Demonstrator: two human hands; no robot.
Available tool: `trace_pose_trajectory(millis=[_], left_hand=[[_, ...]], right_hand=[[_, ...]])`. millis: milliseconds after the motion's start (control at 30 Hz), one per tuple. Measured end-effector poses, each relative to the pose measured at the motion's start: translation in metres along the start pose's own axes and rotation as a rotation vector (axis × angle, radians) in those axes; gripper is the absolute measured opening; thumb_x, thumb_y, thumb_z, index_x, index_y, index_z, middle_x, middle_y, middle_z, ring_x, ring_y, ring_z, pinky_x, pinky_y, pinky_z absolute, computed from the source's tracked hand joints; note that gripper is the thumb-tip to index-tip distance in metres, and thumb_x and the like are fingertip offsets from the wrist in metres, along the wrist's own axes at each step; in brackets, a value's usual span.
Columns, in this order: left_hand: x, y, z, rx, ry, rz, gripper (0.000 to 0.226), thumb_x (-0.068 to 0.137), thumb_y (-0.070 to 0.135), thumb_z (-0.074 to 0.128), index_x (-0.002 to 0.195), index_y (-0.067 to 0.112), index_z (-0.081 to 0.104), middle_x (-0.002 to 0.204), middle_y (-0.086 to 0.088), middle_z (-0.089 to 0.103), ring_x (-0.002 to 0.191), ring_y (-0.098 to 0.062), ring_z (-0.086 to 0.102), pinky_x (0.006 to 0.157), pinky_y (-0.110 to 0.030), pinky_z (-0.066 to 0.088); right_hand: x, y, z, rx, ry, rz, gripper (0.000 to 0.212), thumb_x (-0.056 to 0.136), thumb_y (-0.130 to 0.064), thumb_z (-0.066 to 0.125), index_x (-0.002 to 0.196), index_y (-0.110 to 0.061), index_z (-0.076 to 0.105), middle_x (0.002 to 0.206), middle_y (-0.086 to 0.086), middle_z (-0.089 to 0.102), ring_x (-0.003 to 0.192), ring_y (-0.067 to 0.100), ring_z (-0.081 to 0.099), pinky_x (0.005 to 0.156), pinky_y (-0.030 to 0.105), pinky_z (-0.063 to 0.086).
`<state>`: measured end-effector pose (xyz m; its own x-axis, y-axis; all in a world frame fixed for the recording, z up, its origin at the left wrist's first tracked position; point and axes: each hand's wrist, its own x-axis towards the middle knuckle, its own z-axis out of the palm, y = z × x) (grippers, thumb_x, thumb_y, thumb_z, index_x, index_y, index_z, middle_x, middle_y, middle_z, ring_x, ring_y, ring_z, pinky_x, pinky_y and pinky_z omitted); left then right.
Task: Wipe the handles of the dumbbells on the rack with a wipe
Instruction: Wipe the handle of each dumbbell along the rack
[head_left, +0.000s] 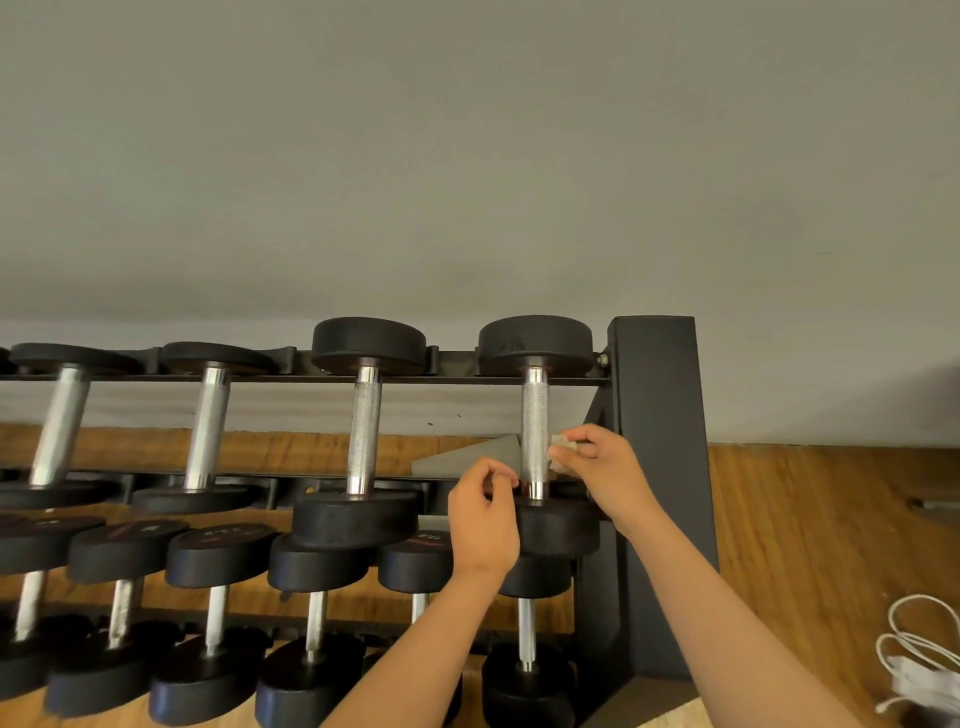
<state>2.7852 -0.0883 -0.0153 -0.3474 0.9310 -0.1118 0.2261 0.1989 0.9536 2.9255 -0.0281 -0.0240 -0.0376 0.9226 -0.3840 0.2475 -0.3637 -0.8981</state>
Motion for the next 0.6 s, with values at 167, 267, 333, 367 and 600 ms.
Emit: trace_pose_trajectory(millis=[167,267,333,367,600], left_hand=[[-0.001,0.000,0.000,0.002,0.001,0.004,0.025,0.095,-0.001,0.047,0.075,0.008,0.061,0.071,0.002,0.060,0.072,-0.005,0.058,0.069,-0.012,0.045],[-0.001,0.000,0.000,-0.001,0.000,-0.001,0.025,0.095,0.000,0.047,0.076,0.007,0.061,0.072,0.001,0.060,0.073,-0.005,0.058,0.069,-0.012,0.045],[0.000,0.000,0.000,-0.002,-0.003,-0.010,0.024,0.095,0.001,0.048,0.077,0.008,0.062,0.072,0.002,0.061,0.073,-0.004,0.058,0.070,-0.011,0.045],[0.000,0.000,0.000,-0.003,-0.005,-0.011,0.024,0.095,0.001,0.048,0.077,0.008,0.062,0.072,0.002,0.061,0.074,-0.004,0.059,0.070,-0.011,0.046],[0.000,0.000,-0.001,0.007,-0.007,-0.007,0.025,0.095,0.000,0.047,0.076,0.009,0.062,0.072,0.002,0.060,0.075,-0.004,0.059,0.069,-0.010,0.044]], right_hand=[[0.002,-0.012,0.009,0.072,0.032,0.043,0.039,0.079,-0.024,0.078,0.108,-0.014,0.054,0.098,-0.004,0.064,0.091,0.007,0.061,0.072,0.018,0.044],[0.004,-0.006,0.007,0.018,0.082,0.024,0.028,0.078,-0.025,0.079,0.092,-0.008,0.062,0.088,0.000,0.065,0.089,0.014,0.063,0.077,0.024,0.048],[0.006,-0.005,0.005,0.016,0.100,0.012,0.024,0.078,-0.023,0.078,0.083,-0.005,0.064,0.081,0.000,0.064,0.086,0.015,0.063,0.081,0.028,0.051],[0.006,-0.007,0.005,0.019,0.100,0.006,0.022,0.079,-0.022,0.078,0.083,-0.005,0.064,0.080,-0.001,0.064,0.084,0.014,0.063,0.079,0.026,0.050],[0.011,-0.020,0.017,0.081,0.074,-0.015,0.027,0.080,-0.026,0.077,0.100,-0.015,0.063,0.093,-0.008,0.065,0.086,0.003,0.060,0.070,0.014,0.042]])
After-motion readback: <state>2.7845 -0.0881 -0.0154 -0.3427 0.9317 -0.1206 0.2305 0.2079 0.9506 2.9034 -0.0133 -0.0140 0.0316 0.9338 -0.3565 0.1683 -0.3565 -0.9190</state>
